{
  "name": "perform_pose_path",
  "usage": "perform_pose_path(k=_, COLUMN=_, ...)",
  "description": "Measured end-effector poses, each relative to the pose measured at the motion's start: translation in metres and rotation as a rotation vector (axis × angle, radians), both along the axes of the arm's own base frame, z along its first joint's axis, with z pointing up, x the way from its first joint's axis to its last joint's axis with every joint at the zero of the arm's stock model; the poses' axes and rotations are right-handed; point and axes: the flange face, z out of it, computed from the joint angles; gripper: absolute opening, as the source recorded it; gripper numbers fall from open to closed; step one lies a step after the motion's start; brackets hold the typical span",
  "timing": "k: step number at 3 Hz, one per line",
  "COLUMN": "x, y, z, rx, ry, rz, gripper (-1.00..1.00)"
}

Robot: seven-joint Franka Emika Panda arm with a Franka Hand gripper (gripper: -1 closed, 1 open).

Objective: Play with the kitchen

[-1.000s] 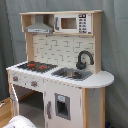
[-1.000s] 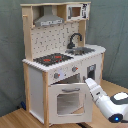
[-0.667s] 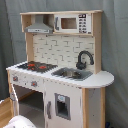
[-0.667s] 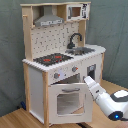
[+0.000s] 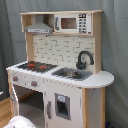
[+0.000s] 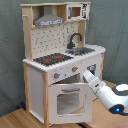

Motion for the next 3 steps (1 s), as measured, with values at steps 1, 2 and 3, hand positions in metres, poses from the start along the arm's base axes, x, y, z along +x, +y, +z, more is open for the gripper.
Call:
perform_pose_path(k=1, x=-0.003, y=0.001, z=0.021, rx=-0.077, ry=-0.001, rz=-0.006, gripper=1.00)
perform_pose_path(k=2, x=0.000, y=0.000, z=0.025, rx=-0.190, ry=-0.006, rz=0.009, gripper=1.00)
perform_pose_path(k=3, x=0.013, y=-0.014, z=0.038, rx=-0.227, ry=-0.002, rz=0.013, gripper=1.00)
